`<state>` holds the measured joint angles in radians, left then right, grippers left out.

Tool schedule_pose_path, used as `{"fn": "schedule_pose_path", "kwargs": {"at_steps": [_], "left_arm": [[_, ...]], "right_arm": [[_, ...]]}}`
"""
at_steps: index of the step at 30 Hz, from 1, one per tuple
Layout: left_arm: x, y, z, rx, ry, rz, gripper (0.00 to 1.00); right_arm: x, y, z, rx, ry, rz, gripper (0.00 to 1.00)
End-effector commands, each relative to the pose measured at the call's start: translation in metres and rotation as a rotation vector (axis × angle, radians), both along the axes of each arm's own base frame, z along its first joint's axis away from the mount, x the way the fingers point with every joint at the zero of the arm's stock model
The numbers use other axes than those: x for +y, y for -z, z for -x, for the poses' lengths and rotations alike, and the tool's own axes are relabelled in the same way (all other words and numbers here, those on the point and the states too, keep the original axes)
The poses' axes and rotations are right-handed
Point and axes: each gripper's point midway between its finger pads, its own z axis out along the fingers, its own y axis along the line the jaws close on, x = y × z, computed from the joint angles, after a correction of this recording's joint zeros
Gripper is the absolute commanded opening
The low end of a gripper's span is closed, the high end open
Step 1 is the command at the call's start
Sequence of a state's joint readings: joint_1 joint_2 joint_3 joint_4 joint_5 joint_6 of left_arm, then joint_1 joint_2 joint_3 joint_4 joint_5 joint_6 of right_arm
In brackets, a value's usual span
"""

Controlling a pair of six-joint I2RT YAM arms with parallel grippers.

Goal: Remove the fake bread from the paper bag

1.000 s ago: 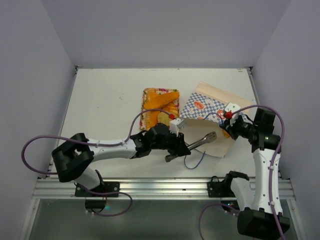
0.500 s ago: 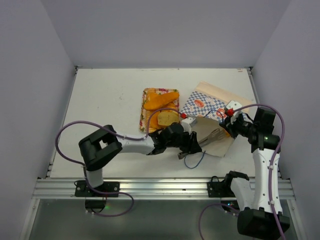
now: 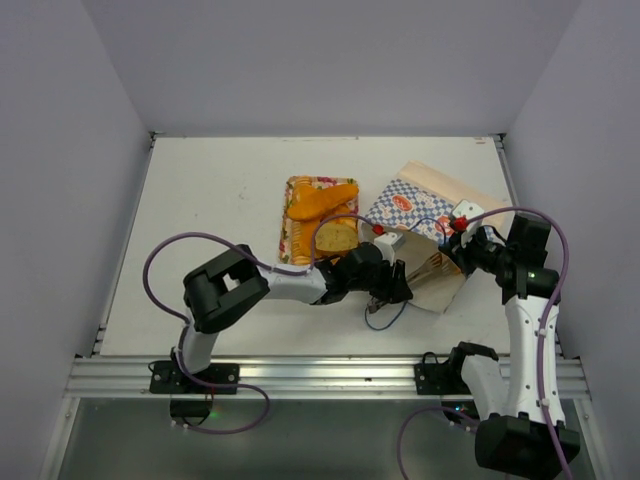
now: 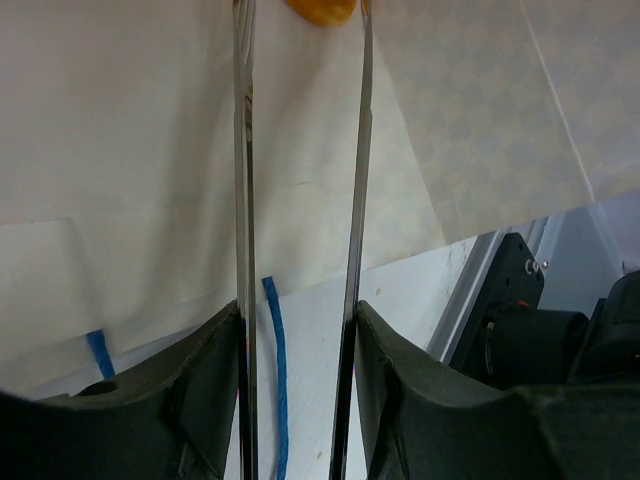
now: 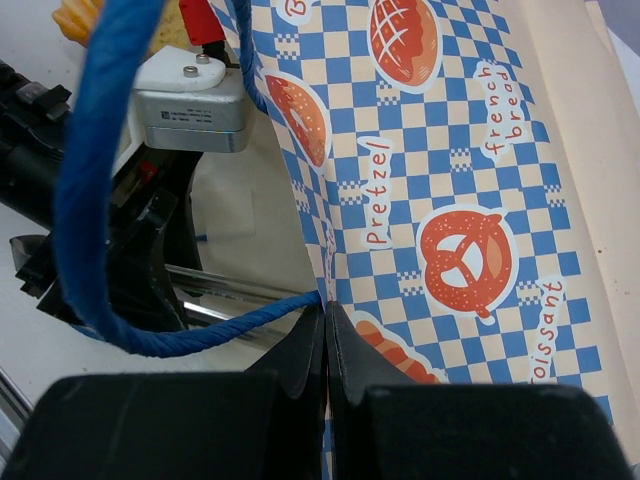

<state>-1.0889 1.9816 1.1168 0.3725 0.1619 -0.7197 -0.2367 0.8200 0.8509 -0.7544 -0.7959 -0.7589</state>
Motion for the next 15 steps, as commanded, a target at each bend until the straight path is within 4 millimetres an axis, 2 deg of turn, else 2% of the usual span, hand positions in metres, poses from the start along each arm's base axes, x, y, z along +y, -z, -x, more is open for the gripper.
{"fn": "schedule_pose_path", "kwargs": {"at_steps": [1, 15], "left_arm": [[-0.021, -0.0243, -0.0127, -0.065, -0.007, 0.059, 0.49], [-0.0274, -0.0167, -0.0119, -0.045, -0.014, 0.063, 0.5]], "right_arm": [[0.0017, -0.0008, -0.0017, -0.004, -0.003, -0.016, 0.0], [0.0028, -0.0014, -0.0022, 0.001, 0.0, -0.029, 0.0]]}}
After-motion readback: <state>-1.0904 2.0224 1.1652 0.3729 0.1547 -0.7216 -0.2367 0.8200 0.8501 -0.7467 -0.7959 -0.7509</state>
